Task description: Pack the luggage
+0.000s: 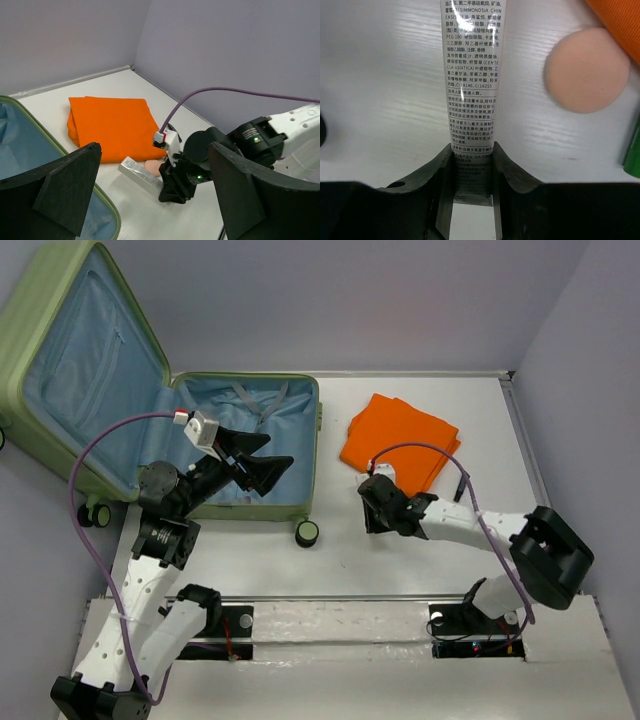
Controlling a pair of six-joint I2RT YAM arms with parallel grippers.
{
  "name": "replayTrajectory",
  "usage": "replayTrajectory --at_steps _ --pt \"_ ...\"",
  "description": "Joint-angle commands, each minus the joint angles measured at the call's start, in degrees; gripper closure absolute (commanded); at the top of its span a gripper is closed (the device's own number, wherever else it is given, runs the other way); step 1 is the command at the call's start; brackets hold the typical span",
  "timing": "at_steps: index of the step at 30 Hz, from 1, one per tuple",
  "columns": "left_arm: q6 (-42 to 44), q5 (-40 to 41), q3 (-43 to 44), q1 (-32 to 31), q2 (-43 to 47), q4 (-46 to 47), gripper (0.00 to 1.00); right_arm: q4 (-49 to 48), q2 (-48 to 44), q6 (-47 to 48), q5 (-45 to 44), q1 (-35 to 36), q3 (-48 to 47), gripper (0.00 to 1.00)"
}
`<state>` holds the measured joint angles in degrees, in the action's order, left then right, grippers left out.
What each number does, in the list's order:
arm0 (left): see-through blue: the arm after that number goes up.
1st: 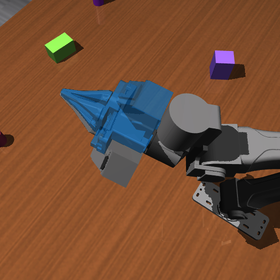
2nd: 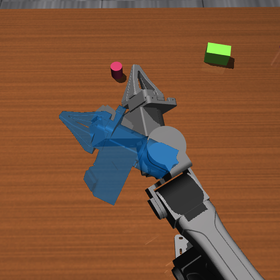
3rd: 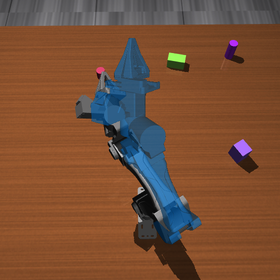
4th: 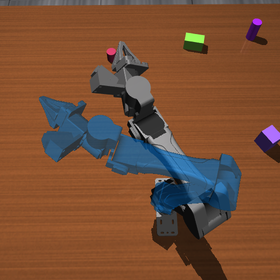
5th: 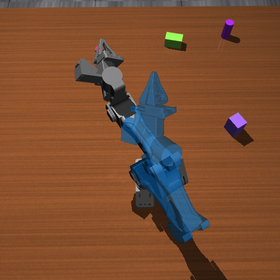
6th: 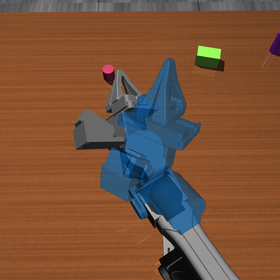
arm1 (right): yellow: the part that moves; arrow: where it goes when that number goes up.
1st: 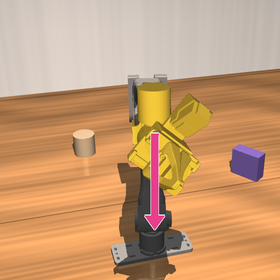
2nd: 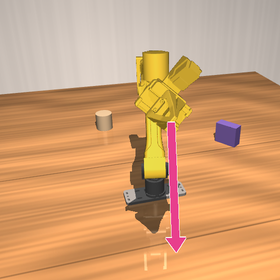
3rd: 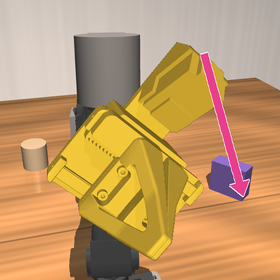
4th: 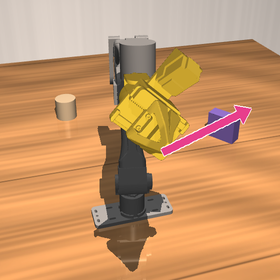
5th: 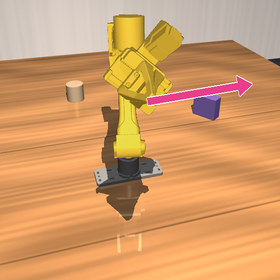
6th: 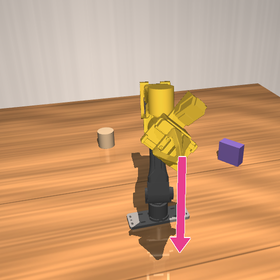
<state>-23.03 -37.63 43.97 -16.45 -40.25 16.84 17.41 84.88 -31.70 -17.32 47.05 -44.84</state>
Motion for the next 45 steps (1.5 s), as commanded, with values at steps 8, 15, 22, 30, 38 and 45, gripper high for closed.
replayTrajectory --at_steps 8,15,22,30,38,45 --pt "0.6 9.0 1.2 0.4 2.3 -2.4 0.01 -3.9 -0.8 8.1 12.5 4.0 -28.6 0.8" --pt "3.2 28.2 2.9 1.3 3.2 -11.0 0.01 -5.5 11.2 8.4 14.3 3.1 -41.8 0.01" --pt "2.1 21.9 2.2 1.2 3.1 -8.6 0.01 -3.1 -5.5 5.3 5.3 -8.5 -12.5 0.38" --pt "0.4 9.8 2.3 1.2 -3.9 -5.5 0.01 -1.1 -3.6 4.6 -1.7 -11.2 -3.1 0.46" --pt "0.2 6.9 2.4 1.2 -6.1 -5.4 0.01 -2.0 5.8 5.2 -1.6 -14.0 -5.9 0.5" --pt "0.0 6.2 2.4 1.2 -5.9 -5.4 0.01 -1.4 3.9 5.6 0.2 -12.3 -6.8 0.93"
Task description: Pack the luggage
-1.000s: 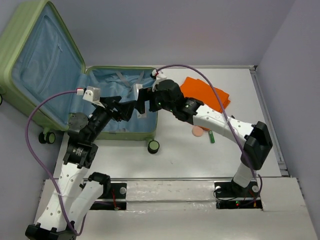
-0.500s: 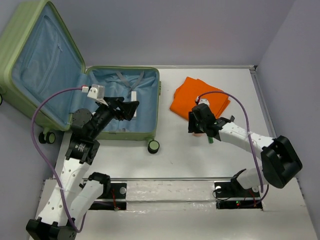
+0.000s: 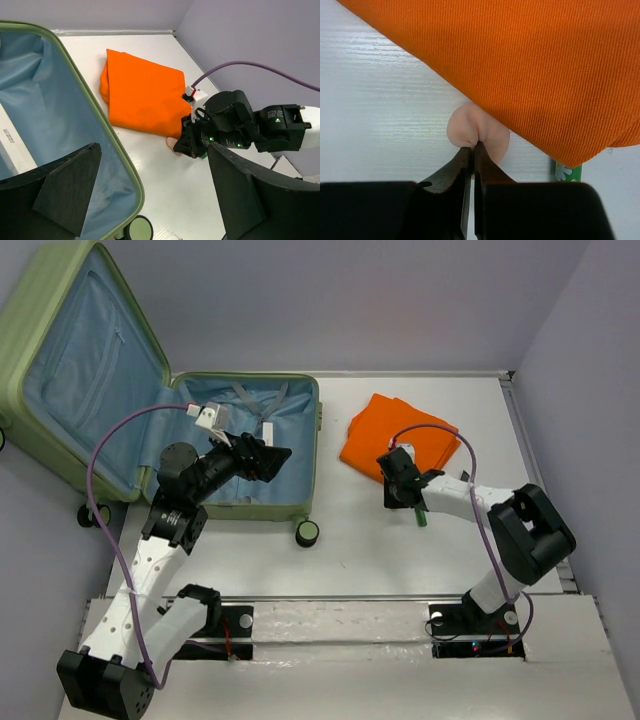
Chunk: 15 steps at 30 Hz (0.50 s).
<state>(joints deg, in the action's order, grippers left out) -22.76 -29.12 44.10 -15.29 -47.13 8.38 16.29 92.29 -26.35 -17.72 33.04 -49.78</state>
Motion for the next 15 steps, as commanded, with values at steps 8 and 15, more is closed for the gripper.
replayTrajectory --at_steps 8,15 --pt "-1.1 -2.3 2.2 1.5 1.9 3.8 0.01 -9.3 -11.2 0.2 24.7 10.2 -18.2 0.93" --pt "0.9 5.9 2.7 2.0 5.0 0.8 0.01 -9.2 2.5 -3.1 25.5 12.2 -34.4 0.02"
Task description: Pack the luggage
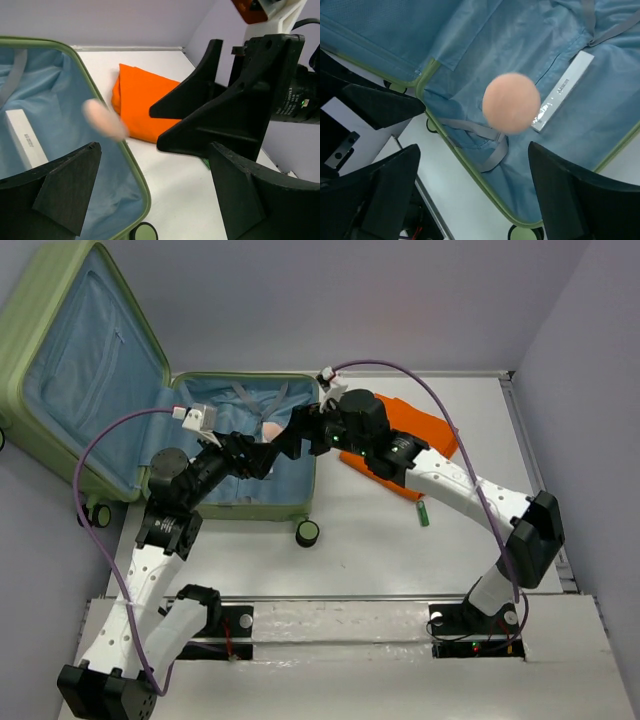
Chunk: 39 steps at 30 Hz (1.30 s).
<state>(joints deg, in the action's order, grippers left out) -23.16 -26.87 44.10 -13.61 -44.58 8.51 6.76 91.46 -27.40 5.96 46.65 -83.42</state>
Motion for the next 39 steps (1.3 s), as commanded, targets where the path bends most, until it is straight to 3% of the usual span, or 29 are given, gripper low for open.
replayTrajectory --at_steps 1,4,8,12,14,18,27,31,33,39 --pt "1.4 4.0 2.7 0.3 2.7 0.5 0.01 0.1 2.4 -2.5 1.8 -2.3 0.9 0.02" --pt "1.2 3.1 2.8 0.2 2.6 0.5 0.01 0.5 -4.6 -2.2 -3.9 -5.4 10.9 0.06" --pt "1.2 2.9 2.8 -0.6 2.9 0.5 0.01 9.1 -16.0 -1.5 -22.2 -10.9 25.7 0.3" --pt "0.7 1.9 2.8 -0.8 2.9 0.8 0.01 19.4 -21.0 -3.5 -27.5 -17.4 36.6 0.31" --pt "0.4 1.4 2.8 -0.9 2.9 1.2 0.01 20.1 -22.0 -5.5 -25.6 -19.4 41.6 0.29" --pt "0.3 1.4 2.5 -1.0 2.7 1.3 0.01 19.9 -22.4 -7.0 -25.3 -20.0 42.6 0.29" --pt "0.6 1.2 2.6 -1.5 2.9 1.4 0.01 19.3 -12.4 -6.2 -17.7 -26.8 41.2 0.35" --pt "0.6 0.6 2.7 -1.9 3.3 1.5 0.01 15.4 -8.0 -5.7 -13.2 -26.8 42.4 0.59" --pt "0.7 0.7 2.6 -1.9 3.3 1.5 0.01 14.7 -7.6 -5.6 -12.6 -26.0 43.0 0.9" --pt "0.6 0.5 2.7 -2.0 2.8 1.5 0.01 16.2 -21.9 -6.6 -6.8 -19.6 43.5 0.93"
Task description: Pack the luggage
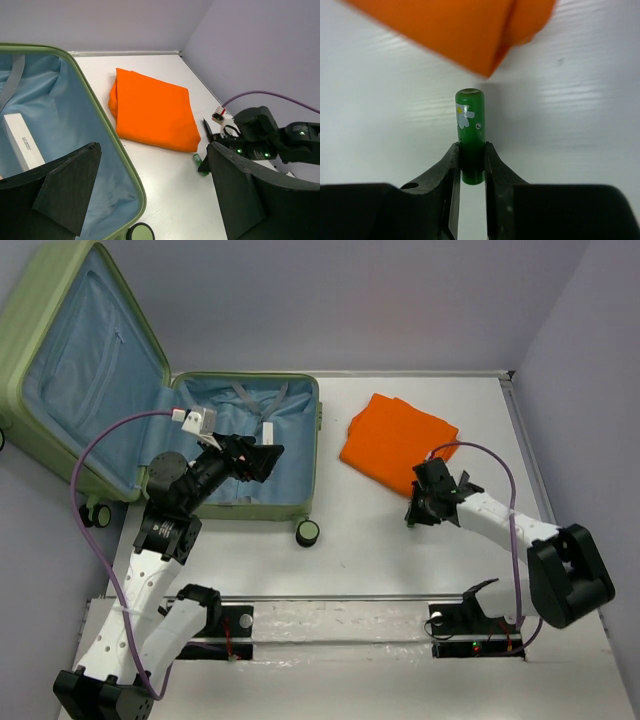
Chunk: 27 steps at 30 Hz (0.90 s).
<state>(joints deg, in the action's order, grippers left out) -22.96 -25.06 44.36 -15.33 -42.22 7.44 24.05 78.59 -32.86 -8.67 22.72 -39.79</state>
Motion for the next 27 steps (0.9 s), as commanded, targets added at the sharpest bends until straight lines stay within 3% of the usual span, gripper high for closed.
replayTrajectory --at_steps 1,4,7,8,9,10,13,16,18,20,23,25,27 --pt "0.3 -1.2 2.4 -0.1 0.6 2.6 0.01 -2.3 -10.2 -1.6 9.9 5.4 -0.9 0.93" --pt "0.5 -0.9 2.4 0.0 0.6 2.5 0.01 -6.2 -9.3 -2.3 14.5 11.7 -8.1 0.93" --pt "0.4 -0.2 2.4 0.4 0.6 2.3 0.01 -14.7 0.3 -2.6 19.8 17.7 -21.5 0.93" --pt "0.5 -0.1 2.4 0.5 0.6 2.2 0.01 -16.3 3.0 -2.6 21.3 18.8 -25.2 0.87" --pt "0.6 0.3 2.4 0.6 0.9 2.1 0.01 -18.1 5.6 -2.7 23.8 19.6 -28.6 0.58" --pt "0.9 0.6 2.4 0.6 1.1 2.1 0.01 -19.3 7.9 -3.3 24.6 19.6 -34.7 0.47" --pt "1.2 1.6 2.3 0.7 1.2 1.7 0.01 -20.1 12.3 -4.2 21.2 19.6 -38.5 0.14" --pt "1.0 0.8 2.4 0.6 1.2 1.9 0.01 -20.8 11.0 -5.5 21.1 16.1 -34.4 0.15" --pt "0.7 0.3 2.4 0.4 1.3 2.0 0.01 -20.7 7.1 -6.2 18.4 12.3 -26.8 0.17" --pt "0.7 0.1 2.5 0.0 1.5 2.0 0.01 -19.6 2.0 -6.6 11.6 6.2 -18.0 0.26" --pt "0.7 0.2 2.5 -0.4 1.7 2.0 0.01 -11.3 -2.3 -5.1 0.8 -1.0 -10.6 0.28" --pt "0.6 0.3 2.5 -0.7 1.6 2.1 0.01 -2.5 -3.9 -1.5 -9.8 -7.0 -9.6 0.27" --pt "0.5 0.2 2.4 -1.0 1.1 2.2 0.01 3.2 -4.1 1.3 -15.6 -10.0 -9.7 0.14"
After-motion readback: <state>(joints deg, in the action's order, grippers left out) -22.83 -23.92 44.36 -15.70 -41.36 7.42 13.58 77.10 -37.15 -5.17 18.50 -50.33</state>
